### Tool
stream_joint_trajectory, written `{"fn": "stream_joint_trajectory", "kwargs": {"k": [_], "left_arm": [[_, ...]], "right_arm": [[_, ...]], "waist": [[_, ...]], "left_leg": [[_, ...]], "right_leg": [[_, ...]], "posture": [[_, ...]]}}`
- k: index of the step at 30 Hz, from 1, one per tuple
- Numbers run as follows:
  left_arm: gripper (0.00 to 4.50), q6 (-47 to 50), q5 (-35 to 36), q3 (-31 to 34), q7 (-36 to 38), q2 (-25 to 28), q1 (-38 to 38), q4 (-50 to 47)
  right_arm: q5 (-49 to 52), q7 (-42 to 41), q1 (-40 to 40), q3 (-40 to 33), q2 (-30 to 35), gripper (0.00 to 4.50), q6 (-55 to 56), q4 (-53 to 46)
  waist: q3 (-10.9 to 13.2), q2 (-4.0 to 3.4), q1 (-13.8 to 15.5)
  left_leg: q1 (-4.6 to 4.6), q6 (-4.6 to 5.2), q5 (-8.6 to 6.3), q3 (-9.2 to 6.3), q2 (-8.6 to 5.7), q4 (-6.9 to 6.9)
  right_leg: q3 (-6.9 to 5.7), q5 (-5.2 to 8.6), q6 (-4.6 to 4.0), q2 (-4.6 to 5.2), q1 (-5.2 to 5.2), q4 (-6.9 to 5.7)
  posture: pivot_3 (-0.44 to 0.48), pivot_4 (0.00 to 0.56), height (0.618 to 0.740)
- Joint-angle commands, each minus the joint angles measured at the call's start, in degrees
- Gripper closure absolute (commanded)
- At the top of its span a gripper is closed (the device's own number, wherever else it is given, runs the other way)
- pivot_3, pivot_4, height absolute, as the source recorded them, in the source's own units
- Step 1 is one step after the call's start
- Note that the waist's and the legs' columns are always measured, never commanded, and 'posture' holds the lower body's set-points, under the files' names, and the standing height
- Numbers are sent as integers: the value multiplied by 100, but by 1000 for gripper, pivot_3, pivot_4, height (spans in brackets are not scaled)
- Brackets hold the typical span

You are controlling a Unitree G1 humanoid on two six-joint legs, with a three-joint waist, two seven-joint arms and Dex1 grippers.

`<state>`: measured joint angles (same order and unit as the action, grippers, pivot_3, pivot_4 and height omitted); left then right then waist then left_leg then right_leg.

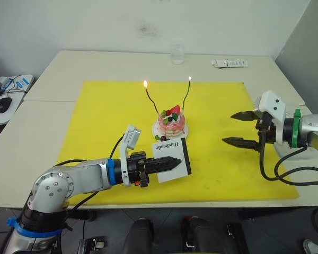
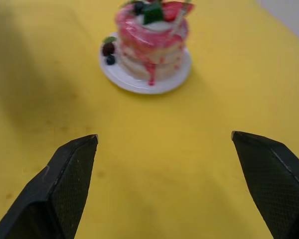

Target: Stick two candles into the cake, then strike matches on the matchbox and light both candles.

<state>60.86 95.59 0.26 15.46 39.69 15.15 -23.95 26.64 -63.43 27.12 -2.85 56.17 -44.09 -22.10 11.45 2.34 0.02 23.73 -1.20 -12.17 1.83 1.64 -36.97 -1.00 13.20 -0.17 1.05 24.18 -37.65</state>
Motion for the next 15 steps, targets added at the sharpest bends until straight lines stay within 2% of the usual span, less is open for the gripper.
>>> {"fn": "stream_joint_trajectory", "kwargs": {"k": [1, 7, 15], "left_arm": [[4500, -3, -78, -47, -198, -26, -61, 73], [4500, 137, -74, -397, -810, -272, 106, 366], [4500, 68, 270, -577, -2072, -925, 577, 1207]], "right_arm": [[290, -389, -206, -80, 154, 15, 316, -548], [491, -106, -422, 54, -40, 15, 257, -1214], [479, 169, -440, 118, -36, 15, 236, -1376]], "waist": [[0, 0, 1], [0, 0, 2], [0, 0, 11]], "left_leg": [[0, 0, 0, 0, 0, 0], [-1, 0, 0, 2, -3, -6], [0, 0, 0, 2, -8, -9]], "right_leg": [[0, 0, 0, 0, 0, 0], [4, -5, 8, 3, -2, -1], [7, -9, 13, 5, -5, -3]], "posture": [[0, 150, 740], [0, 150, 740], [0, 150, 740]]}}
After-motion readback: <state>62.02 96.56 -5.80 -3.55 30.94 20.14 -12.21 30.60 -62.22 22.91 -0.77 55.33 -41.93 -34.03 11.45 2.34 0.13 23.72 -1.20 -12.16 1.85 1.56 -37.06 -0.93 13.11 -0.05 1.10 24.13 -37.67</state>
